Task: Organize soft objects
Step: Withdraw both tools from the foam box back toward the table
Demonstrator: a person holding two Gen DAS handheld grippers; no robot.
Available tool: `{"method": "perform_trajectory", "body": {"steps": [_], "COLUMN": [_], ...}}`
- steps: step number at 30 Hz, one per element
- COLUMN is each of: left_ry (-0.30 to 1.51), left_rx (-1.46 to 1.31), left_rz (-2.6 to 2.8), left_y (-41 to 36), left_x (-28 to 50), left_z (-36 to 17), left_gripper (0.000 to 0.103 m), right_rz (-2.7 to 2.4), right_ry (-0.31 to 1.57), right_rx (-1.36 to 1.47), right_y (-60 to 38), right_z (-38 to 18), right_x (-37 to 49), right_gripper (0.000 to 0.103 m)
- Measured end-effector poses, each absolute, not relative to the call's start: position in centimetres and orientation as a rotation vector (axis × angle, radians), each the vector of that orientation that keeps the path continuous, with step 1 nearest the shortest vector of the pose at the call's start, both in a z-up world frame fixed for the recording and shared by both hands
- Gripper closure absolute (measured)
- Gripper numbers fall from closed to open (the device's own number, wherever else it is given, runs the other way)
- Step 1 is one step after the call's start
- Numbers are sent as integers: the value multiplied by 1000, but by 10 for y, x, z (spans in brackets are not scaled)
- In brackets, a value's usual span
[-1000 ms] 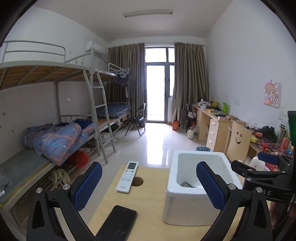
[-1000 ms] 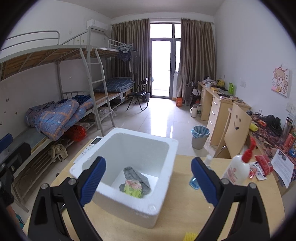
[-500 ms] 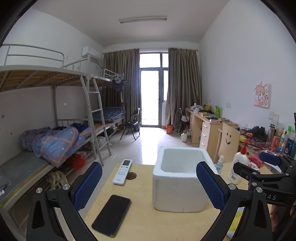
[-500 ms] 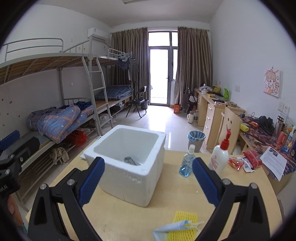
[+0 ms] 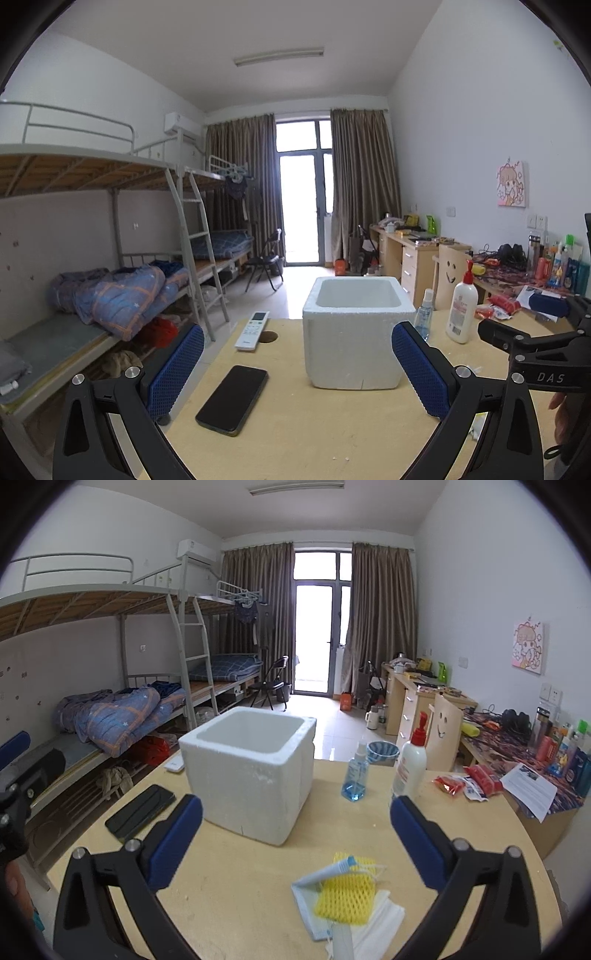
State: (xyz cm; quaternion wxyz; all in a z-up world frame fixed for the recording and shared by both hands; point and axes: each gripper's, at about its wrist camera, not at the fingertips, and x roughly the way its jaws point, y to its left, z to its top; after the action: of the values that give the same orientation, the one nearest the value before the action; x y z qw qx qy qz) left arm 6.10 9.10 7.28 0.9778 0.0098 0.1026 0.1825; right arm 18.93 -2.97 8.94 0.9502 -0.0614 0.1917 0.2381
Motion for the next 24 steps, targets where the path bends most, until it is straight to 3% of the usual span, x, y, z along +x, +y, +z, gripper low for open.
{"method": "perform_trajectory", "body": {"steps": [24], "left_ry": [93], "left_rx": [2], "left_rz": [415], "left_y": [74], "left_x": [12], "left_z": [-4], "left_gripper": [1], "right_rz": [551], "right_ry": [322], "right_rx": [-38], "right_y": [-92], "right_z": [9], "right_x": [139], "right_gripper": [0]}}
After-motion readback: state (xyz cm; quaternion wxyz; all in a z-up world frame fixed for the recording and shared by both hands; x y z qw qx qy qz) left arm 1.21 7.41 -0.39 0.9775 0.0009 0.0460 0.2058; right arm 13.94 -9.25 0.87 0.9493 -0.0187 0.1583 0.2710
